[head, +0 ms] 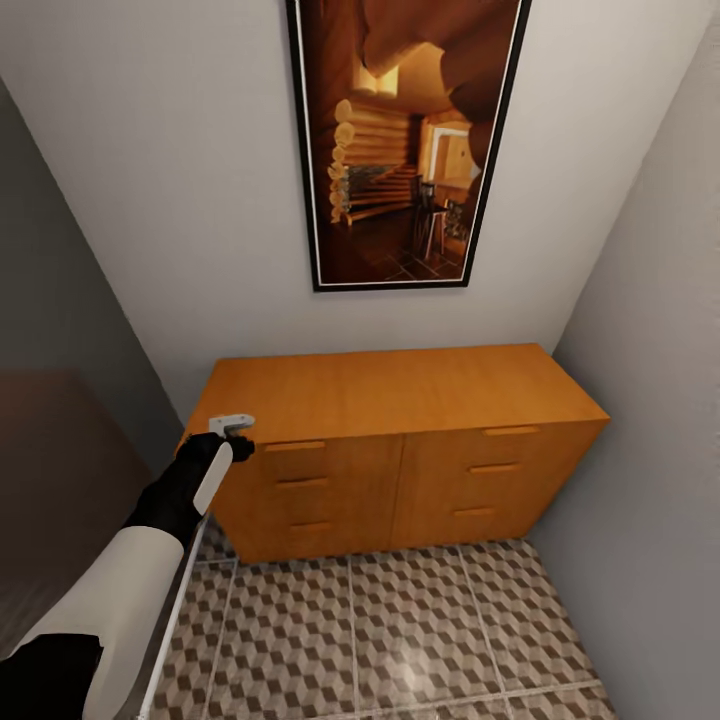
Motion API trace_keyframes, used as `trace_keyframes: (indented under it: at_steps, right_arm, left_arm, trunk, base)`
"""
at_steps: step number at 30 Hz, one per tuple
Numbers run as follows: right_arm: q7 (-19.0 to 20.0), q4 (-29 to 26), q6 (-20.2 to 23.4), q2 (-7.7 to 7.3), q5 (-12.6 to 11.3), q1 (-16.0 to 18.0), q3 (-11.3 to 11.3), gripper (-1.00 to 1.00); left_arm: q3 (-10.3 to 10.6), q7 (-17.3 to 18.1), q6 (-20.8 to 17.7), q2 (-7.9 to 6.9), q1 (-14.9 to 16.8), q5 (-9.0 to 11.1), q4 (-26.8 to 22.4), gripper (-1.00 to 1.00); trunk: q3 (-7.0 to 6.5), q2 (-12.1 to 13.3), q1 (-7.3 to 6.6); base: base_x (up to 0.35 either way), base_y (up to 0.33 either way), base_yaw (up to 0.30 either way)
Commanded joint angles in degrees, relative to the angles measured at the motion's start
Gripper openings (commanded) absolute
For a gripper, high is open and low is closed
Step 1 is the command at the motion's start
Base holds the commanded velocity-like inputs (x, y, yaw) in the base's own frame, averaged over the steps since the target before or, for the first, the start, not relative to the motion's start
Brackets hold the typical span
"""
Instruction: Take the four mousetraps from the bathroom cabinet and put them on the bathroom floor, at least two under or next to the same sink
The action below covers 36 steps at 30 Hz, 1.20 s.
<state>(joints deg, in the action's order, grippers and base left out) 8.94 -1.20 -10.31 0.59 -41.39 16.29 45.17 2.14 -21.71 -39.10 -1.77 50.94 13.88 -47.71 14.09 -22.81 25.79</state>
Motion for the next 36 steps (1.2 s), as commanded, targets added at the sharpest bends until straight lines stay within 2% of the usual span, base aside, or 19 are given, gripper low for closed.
trace_keyframes:
  at_steps: [1, 20, 23, 27, 29, 31, 32, 34, 35, 36]
  right_arm:
    - [0.38, 0.15, -0.24, 0.02, -0.71, 0.06, 0.36, -1.0]
    - [0.27, 0.15, -0.24, 0.02, -0.71, 0.06, 0.36, -1.0]
    - [0.21, 0.15, -0.24, 0.02, -0.71, 0.06, 0.36, -1.0]
    - [0.09, 0.15, -0.31, -0.05, -0.69, 0.06, 0.36, -1.0]
    - [0.01, 0.1, -0.59, -0.06, -0.65, 0.06, 0.36, -1.0]
    - [-0.03, 0.08, -1.59, -0.11, -0.64, 0.06, 0.36, -1.0]
    - [-0.04, 0.07, -1.95, -0.12, -0.63, 0.06, 0.36, -1.0]
    - [-0.1, 0.03, -3.51, -0.14, -0.63, 0.06, 0.36, -1.0]
    - [-0.11, 0.02, -3.87, -0.14, -0.63, 0.06, 0.36, -1.0]
    - [-0.13, -0.01, -4.5, -0.13, -0.63, 0.06, 0.36, -1.0]
  left_arm:
    - [0.23, -0.52, -0.19, -0.07, 0.04, 0.54, 0.0, -1.0]
    - [0.23, -0.51, -0.06, -0.08, 0.04, 0.54, 3.57, -1.0]
    - [0.23, -0.46, 0.03, -0.08, 0.04, 0.54, 4.81, -1.0]
    - [0.23, -0.37, 0.42, -0.06, 0.04, 0.54, 8.82, -1.0]
    - [0.26, -0.27, 3.27, -0.02, 0.04, 0.54, 12.68, -1.0]
    - [0.31, -0.12, 9.86, 0.12, 0.04, 0.54, 18.42, -1.0]
    - [0.35, -0.08, 11.85, 0.26, 0.04, 0.54, 20.24, -1.0]
    - [0.88, 0.02, 20.25, 0.92, 0.01, 0.54, 28.29, -1.0]
    - [1.12, 0.04, 22.31, 1.06, 0.01, 0.54, 30.34, -1.0]
    - [1.76, 0.1, 26.1, 1.27, -0.01, 0.54, 34.31, -1.0]
  trunk:
    - [0.11, -0.11, -0.01]
    - [0.11, -0.11, -0.01]
    - [0.11, -0.11, -0.01]
    - [0.11, -0.11, -0.01]
    - [0.11, -0.11, -0.01]
    - [0.11, -0.11, -0.01]
    - [0.11, -0.11, -0.01]
    - [0.11, -0.11, -0.01]
    - [0.11, -0.11, -0.01]
    - [0.11, -0.11, -0.01]
  base:
    - [-0.34, 0.0, 0.0]
    - [-0.34, 0.0, 0.0]
    - [-0.339, 0.0, 0.0]
    - [-0.323, 0.0, 0.0]
    - [-0.177, 0.0, 0.0]
    - [-0.073, 0.0, 0.0]
    - [-0.045, 0.0, 0.0]
    - [-0.024, 0.0, 0.0]
    - [-0.015, 0.0, 0.0]
    - [-0.01, 0.0, 0.0]
